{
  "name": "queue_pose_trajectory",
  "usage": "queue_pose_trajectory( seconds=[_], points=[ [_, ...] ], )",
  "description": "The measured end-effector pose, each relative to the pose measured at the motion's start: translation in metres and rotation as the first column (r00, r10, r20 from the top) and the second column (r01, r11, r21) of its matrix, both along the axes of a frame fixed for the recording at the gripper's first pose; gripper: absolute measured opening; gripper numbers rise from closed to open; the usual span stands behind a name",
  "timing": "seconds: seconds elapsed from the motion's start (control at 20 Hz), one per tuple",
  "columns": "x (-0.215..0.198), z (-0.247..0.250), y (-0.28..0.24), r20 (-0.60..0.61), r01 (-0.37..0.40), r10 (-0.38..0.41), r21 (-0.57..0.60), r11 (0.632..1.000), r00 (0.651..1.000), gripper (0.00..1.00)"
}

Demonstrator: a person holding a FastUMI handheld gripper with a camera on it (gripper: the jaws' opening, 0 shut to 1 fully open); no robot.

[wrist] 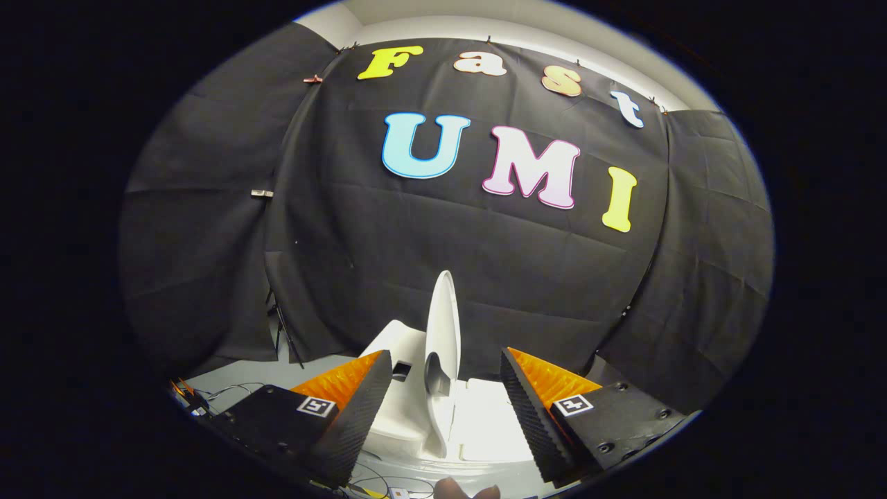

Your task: Open the toilet lid.

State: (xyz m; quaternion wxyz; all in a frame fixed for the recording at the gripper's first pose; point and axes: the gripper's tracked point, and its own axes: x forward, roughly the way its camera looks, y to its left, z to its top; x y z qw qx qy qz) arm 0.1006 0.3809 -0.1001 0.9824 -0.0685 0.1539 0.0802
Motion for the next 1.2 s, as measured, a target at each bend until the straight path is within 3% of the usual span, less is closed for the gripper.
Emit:
queue_pose_trajectory(
  seconds=[0.35, 0.6, 1.2],
  points=[
    [-0.018, 0.05, -0.037, 0.048, -0.022, 0.018, 0.067, 0.997, 0.999, 0.98],
    [-0.033, 0.091, -0.091, 0.118, -0.015, 0.002, 0.104, 0.994, 0.993, 0.98],
    [-0.085, 0.141, -0.277, 0.259, 0.11, -0.159, 0.192, 0.975, 0.953, 0.98]
  ],
)
